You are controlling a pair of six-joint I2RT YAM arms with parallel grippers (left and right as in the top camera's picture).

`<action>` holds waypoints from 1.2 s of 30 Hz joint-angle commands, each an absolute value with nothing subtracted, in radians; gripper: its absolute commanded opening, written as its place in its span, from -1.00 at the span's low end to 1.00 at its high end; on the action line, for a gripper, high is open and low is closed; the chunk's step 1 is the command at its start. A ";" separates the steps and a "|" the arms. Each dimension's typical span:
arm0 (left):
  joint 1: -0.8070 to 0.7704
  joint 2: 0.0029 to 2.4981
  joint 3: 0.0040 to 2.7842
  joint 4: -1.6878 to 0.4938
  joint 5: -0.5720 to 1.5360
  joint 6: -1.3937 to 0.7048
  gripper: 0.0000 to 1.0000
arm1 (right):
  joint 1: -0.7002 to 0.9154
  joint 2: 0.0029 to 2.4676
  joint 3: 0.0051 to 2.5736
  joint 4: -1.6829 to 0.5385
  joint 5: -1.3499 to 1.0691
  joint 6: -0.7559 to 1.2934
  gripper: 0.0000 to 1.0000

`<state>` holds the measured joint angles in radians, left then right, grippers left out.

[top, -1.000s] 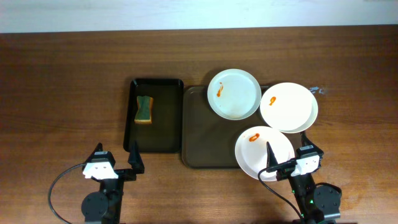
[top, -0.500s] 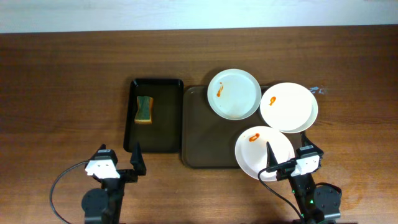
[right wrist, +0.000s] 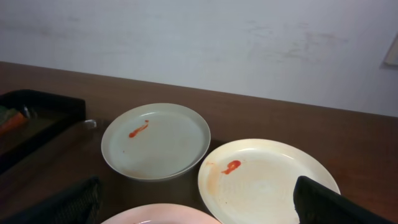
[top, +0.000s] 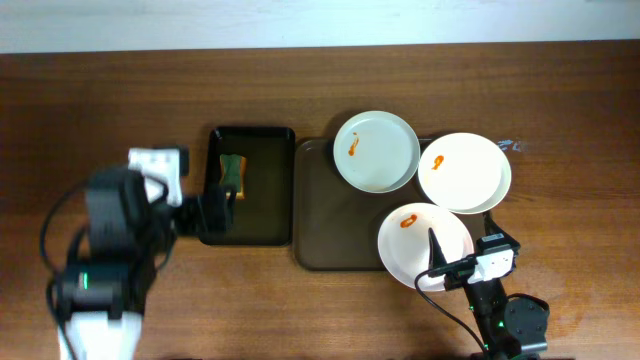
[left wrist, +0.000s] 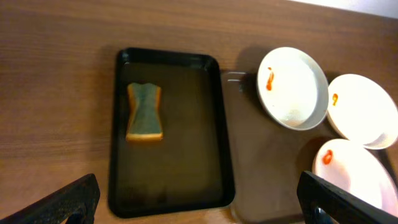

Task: Clean dirty plates on tray and stack at the side
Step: 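Move the left gripper over the black tray and grasp the sponge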

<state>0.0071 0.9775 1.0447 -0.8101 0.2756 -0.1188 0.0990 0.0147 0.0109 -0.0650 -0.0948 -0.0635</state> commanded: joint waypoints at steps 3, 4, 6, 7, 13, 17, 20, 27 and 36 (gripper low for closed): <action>0.003 1.246 1.177 -0.826 0.457 -0.096 0.99 | 0.104 0.007 0.006 -0.069 -0.104 -0.064 0.97; 0.002 1.273 1.177 -0.815 0.457 -0.096 0.99 | 0.104 0.007 0.006 -0.069 -0.104 -0.064 0.97; 0.003 1.301 1.177 -0.816 0.455 -0.096 1.00 | 0.104 0.007 0.006 -0.069 -0.103 -0.064 0.97; 0.003 1.308 1.177 -0.816 0.441 -0.096 0.90 | 0.104 0.007 0.006 -0.069 -0.103 -0.064 0.97; 0.003 1.308 1.177 -0.881 0.324 -0.096 -0.73 | 0.104 0.007 0.006 -0.069 -0.103 -0.064 0.97; 0.003 1.308 1.177 -0.884 0.324 -0.096 -0.36 | 0.104 0.007 0.006 -0.069 -0.103 -0.064 0.97; 0.003 1.308 1.177 -0.884 0.324 -0.096 -0.21 | 0.104 0.007 0.006 -0.069 -0.103 -0.064 0.97; 0.002 1.308 1.177 -0.884 0.306 -0.096 0.18 | 0.104 0.007 0.006 -0.069 -0.103 -0.064 0.97; 0.003 1.308 1.177 -0.884 0.306 -0.096 0.25 | 0.104 0.007 0.006 -0.069 -0.104 -0.064 0.97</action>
<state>0.0059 1.3052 1.1580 -0.8810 0.3130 -0.1009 0.0990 0.0147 0.0109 -0.0650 -0.0948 -0.0635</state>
